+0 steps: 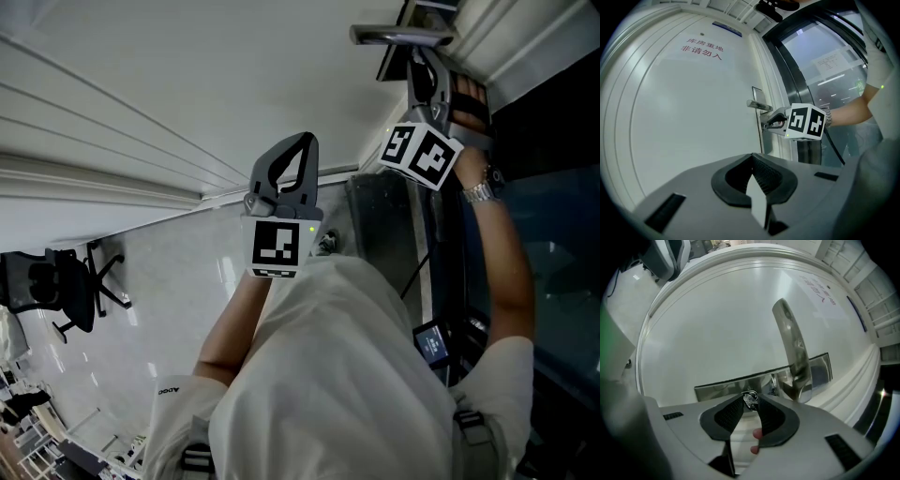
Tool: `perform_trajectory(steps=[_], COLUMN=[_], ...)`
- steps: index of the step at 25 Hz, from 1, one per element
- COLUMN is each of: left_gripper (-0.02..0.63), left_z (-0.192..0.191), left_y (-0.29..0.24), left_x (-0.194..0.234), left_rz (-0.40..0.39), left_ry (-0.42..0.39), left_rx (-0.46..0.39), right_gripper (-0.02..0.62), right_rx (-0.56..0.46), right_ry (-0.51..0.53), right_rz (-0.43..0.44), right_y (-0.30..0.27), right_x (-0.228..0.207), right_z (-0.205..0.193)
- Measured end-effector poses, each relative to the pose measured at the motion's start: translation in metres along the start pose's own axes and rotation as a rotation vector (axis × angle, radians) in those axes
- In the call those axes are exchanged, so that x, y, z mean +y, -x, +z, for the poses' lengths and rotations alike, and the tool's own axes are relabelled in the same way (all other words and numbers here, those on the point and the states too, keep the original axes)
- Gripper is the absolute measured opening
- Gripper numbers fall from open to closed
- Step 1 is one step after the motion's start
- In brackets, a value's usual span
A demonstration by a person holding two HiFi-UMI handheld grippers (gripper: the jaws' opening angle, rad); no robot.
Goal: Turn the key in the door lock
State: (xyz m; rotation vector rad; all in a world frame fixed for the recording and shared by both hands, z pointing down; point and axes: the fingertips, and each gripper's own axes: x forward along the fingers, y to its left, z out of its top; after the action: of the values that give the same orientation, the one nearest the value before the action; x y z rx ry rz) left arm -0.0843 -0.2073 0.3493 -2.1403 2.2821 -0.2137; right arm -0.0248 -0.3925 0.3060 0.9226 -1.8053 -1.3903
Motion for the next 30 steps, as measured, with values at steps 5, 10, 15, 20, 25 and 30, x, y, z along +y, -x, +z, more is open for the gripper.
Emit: perform_trajectory(steps=[5, 10, 15, 20, 25, 30], left_gripper=[0.006, 0.006, 0.006, 0.006, 0.006, 0.006], left_z=[-0.001, -0.002, 0.000, -0.002, -0.001, 0.000], left_y=[-0.001, -0.001, -0.001, -0.002, -0.003, -0.003], left_x=[-0.002, -0.002, -0.002, -0.004, -0.003, -0.003], left_rz=[-0.004, -0.001, -0.001, -0.006, -0.006, -0.006], left_ry=[0.000, 0.001, 0.004, 0.006, 0.005, 0.003], left_rx=[0.004, 0.005, 0.003, 0.005, 0.002, 0.003], right_gripper=[0.100, 0.100, 0.100, 0.100, 0.100, 0.091], right_rx=[-0.001, 0.006, 0.012, 0.020, 0.014, -0.001], right_ry=[-0.137, -0.295, -0.446, -0.591, -0.717, -0.849], right_rz=[-0.015, 0.002, 0.034, 0.061, 0.099, 0.139], right_y=[0.000, 0.001, 0.002, 0.002, 0.001, 0.000], right_x=[-0.002, -0.005, -0.009, -0.012, -0.013, -0.015], right_z=[0.000, -0.002, -0.001, -0.001, -0.002, -0.003])
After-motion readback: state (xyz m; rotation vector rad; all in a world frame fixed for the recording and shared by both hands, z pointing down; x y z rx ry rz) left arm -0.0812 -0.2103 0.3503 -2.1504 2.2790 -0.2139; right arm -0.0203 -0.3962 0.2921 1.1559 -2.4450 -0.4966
